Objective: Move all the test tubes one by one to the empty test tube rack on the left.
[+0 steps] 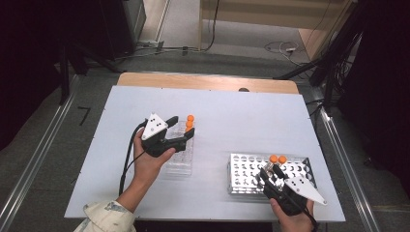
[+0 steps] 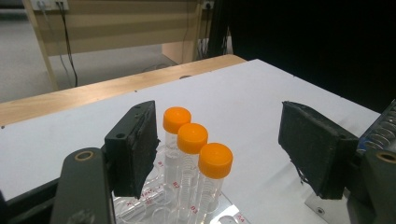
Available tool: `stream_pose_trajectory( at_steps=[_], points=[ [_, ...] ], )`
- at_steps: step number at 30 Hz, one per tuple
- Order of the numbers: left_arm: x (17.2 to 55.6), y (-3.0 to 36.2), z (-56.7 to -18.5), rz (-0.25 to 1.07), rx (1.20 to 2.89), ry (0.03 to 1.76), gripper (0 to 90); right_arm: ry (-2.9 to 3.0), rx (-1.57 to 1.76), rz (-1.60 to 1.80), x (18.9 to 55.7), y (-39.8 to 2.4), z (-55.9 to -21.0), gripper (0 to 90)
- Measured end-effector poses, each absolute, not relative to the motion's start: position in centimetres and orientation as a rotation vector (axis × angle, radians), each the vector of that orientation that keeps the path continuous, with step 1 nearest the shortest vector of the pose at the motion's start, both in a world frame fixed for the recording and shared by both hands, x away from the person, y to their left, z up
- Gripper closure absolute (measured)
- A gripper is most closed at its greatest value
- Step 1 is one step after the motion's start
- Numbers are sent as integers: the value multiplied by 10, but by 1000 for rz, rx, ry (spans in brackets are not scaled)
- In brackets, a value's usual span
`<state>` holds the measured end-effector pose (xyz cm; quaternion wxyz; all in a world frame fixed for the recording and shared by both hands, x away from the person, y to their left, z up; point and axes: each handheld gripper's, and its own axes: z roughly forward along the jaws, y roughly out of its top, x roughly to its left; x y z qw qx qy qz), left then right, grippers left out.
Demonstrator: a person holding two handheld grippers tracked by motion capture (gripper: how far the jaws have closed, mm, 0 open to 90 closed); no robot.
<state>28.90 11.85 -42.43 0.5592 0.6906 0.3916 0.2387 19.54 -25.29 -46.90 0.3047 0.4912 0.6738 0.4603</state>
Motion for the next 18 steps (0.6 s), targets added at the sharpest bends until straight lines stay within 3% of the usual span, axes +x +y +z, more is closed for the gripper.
stream_pose_trajectory(
  at_steps=[12, 18],
  points=[
    [289, 117, -424, 558, 1631, 918, 296, 1747, 1311, 1171, 204, -250, -471, 644],
    [288, 115, -425, 556, 1633, 916, 296, 1747, 1319, 1153, 207, -248, -471, 660]
  ],
)
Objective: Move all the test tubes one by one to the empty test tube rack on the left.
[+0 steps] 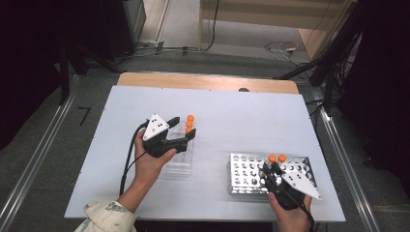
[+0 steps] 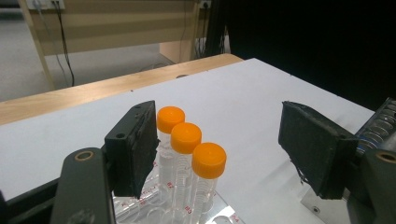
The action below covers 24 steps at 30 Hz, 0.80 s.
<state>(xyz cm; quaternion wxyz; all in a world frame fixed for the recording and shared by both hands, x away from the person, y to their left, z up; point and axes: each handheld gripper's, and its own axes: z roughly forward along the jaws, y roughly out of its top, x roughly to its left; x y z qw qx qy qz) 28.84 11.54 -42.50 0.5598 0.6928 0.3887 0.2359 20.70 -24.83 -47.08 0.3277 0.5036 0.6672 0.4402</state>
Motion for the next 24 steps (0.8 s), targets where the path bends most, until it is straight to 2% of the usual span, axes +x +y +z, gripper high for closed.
stream_pose_trajectory(
  at_steps=[7, 24],
  points=[
    [288, 115, -425, 552, 1632, 916, 296, 1743, 1333, 1111, 209, -247, -471, 717],
    [288, 115, -425, 552, 1635, 916, 296, 1691, 1268, 1139, 202, -245, -461, 725]
  ],
)
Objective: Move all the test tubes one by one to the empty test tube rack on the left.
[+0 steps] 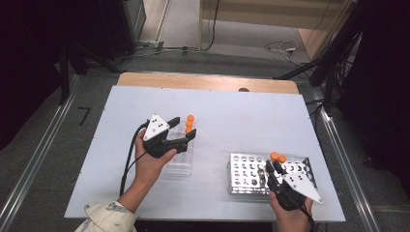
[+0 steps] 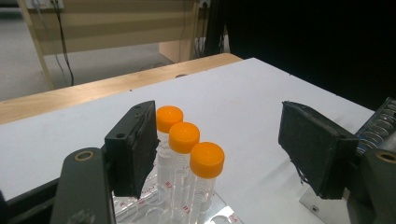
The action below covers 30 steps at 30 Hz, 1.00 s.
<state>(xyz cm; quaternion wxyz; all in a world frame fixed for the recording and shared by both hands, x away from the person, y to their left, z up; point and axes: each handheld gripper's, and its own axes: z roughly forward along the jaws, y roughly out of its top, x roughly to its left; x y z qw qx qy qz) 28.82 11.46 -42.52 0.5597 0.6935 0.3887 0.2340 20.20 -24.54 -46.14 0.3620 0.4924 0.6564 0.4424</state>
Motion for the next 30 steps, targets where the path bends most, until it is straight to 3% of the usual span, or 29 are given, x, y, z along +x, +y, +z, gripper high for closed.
stream_pose_trajectory(
  at_steps=[30],
  points=[
    [288, 115, -425, 576, 1637, 928, 229, 1682, 1148, 1334, 193, -229, -418, 726]
  ],
)
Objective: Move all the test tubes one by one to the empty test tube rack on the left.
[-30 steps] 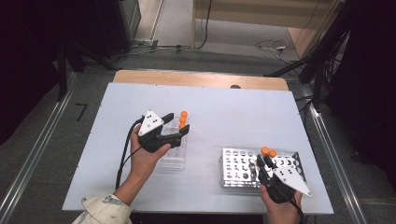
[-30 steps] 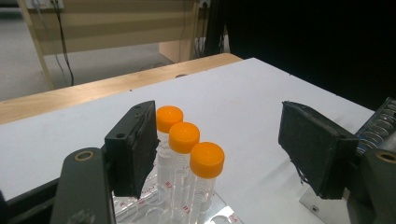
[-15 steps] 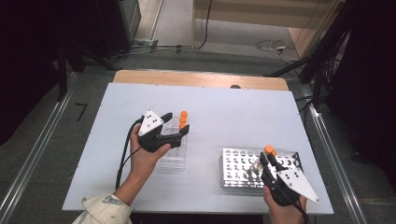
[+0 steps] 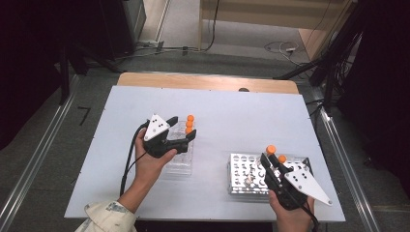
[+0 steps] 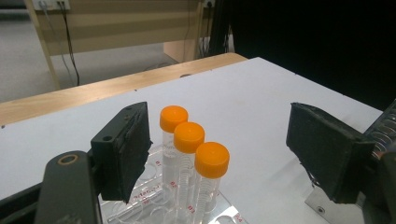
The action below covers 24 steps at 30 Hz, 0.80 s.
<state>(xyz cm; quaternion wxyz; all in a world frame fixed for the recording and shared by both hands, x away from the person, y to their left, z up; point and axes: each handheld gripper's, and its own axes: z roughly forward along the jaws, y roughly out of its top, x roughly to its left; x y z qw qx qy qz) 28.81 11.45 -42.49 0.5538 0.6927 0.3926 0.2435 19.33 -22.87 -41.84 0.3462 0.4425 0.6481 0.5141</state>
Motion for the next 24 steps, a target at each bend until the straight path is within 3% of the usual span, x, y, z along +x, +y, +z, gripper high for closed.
stream_pose_trajectory(
  at_steps=[24],
  points=[
    [288, 117, -422, 574, 1620, 923, 230, 1846, 1078, 1373, 230, -172, -419, 725]
  ],
)
